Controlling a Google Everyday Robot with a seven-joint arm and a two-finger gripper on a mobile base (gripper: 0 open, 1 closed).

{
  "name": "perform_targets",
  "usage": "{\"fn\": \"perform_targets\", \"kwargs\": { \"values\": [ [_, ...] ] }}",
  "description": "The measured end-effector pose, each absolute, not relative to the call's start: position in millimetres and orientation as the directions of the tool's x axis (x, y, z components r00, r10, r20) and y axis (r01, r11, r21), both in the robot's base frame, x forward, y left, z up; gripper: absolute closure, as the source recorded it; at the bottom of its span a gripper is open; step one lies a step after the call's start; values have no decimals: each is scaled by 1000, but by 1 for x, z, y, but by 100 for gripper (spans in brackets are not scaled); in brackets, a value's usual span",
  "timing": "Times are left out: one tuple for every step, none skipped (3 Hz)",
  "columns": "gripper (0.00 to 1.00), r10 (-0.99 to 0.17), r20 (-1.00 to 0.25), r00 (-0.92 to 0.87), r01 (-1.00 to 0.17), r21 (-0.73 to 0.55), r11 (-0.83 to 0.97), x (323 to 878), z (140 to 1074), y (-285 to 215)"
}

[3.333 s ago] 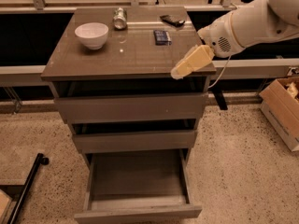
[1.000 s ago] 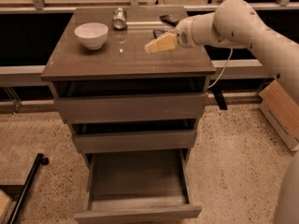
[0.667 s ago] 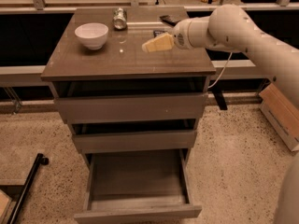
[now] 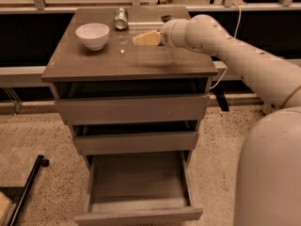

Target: Place rxbar blueberry into bottom drawer

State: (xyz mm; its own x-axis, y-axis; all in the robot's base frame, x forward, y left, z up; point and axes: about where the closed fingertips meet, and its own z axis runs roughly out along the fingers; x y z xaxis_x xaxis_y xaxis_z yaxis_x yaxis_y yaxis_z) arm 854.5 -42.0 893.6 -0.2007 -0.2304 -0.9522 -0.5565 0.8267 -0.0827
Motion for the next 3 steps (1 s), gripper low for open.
{"fn": "perform_targets", "kwargs": {
  "values": [
    [0,-205,-956,-210,-511,-72,857,885,880,-39],
    [0,-172,-957,-232,-476,-42,879,911,865,-39],
    [0,-144,-956,-255,-442,-17,897,926,853,-44]
  ]
}}
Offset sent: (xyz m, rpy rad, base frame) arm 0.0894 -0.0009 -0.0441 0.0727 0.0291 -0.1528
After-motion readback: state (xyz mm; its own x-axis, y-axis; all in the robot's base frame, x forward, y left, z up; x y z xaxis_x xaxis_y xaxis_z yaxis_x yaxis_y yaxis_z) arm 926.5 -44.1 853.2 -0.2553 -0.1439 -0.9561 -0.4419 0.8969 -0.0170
